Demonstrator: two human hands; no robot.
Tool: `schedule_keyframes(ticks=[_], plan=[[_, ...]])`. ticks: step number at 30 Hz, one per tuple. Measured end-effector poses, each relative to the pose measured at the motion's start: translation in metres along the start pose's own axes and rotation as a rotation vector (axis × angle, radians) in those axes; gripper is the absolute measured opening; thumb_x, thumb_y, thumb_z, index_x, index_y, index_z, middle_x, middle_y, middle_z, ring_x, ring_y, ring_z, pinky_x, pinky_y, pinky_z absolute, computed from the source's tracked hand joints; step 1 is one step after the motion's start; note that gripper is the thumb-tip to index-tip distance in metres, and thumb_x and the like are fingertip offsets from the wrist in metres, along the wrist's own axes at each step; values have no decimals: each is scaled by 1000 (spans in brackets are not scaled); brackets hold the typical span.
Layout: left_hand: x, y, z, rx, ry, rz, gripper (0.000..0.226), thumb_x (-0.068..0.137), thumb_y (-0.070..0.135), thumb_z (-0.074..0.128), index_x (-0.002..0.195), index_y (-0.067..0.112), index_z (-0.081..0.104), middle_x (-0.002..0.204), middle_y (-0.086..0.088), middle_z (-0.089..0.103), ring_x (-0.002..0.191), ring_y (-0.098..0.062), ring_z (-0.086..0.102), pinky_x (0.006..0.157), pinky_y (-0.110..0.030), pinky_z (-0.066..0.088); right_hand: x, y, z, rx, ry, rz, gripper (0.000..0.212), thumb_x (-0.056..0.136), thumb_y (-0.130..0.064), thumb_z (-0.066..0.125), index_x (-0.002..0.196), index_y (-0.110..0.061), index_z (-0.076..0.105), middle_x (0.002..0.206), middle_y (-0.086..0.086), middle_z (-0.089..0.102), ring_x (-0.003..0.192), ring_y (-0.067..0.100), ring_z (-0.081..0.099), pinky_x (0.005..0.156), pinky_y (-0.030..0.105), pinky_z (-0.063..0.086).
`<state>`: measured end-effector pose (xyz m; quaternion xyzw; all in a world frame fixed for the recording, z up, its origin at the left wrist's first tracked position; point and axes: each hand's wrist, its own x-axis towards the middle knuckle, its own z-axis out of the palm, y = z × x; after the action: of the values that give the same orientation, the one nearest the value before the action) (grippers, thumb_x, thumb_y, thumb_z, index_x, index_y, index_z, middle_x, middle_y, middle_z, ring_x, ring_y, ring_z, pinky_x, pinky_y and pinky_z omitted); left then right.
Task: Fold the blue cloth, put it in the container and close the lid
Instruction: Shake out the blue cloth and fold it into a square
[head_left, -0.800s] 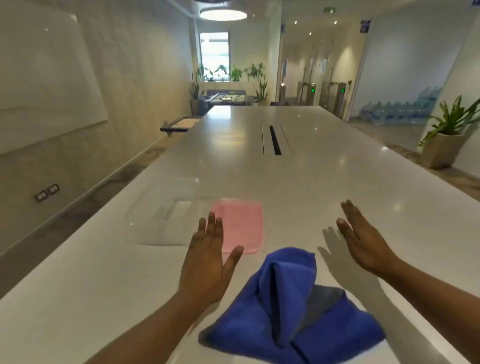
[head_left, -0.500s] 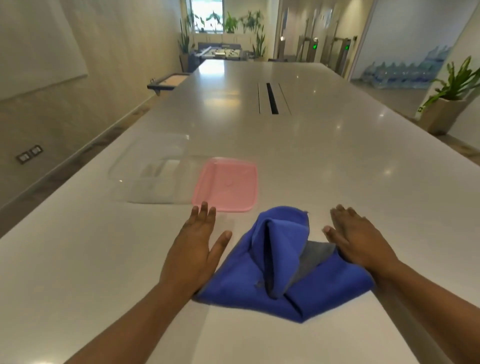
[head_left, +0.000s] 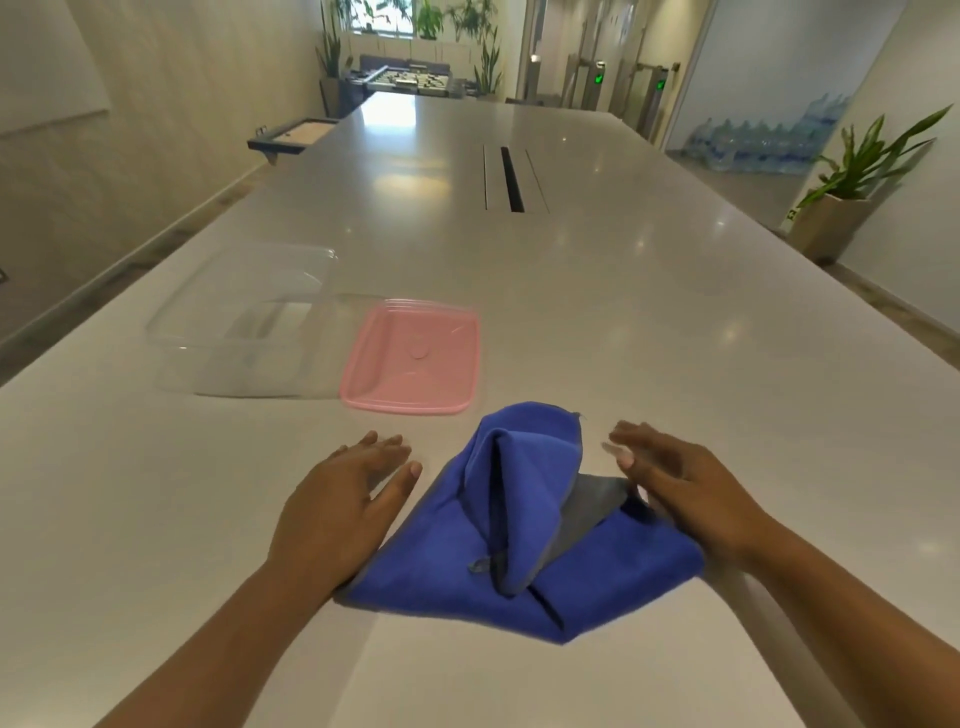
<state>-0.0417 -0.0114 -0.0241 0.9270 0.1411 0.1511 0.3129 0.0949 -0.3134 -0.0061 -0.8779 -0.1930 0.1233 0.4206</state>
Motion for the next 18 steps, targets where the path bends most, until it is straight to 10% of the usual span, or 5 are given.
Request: schedule_keyframes(ticks=[7, 12, 18], plan=[[10, 38, -6, -126, -167, -21, 45, 90, 51, 55, 128, 27, 60, 124, 11, 67, 105, -4, 62, 93, -25, 46, -47, -46, 7, -281, 22, -213, 54, 69, -68, 59, 114, -39, 68, 129, -27, 57, 125, -16, 42, 114, 27, 26], [22, 65, -4, -21, -297, -19, 52, 88, 56, 54, 131, 28, 55, 114, 13, 69, 100, -7, 64, 91, -31, 49, -69, -80, 16, -481, -174, -207, 63, 69, -84, 45, 85, -27, 68, 103, -14, 69, 101, 4, 59, 92, 19, 39], [16, 89, 11, -211, -522, -30, 36, 71, 50, 72, 102, 32, 64, 87, 7, 73, 78, -7, 69, 76, -33, 59, -80, -80, 48, -569, -249, -150, 100, 56, -89, 50, 145, -56, 19, 158, -30, 8, 147, -4, 2, 121, 36, 0]])
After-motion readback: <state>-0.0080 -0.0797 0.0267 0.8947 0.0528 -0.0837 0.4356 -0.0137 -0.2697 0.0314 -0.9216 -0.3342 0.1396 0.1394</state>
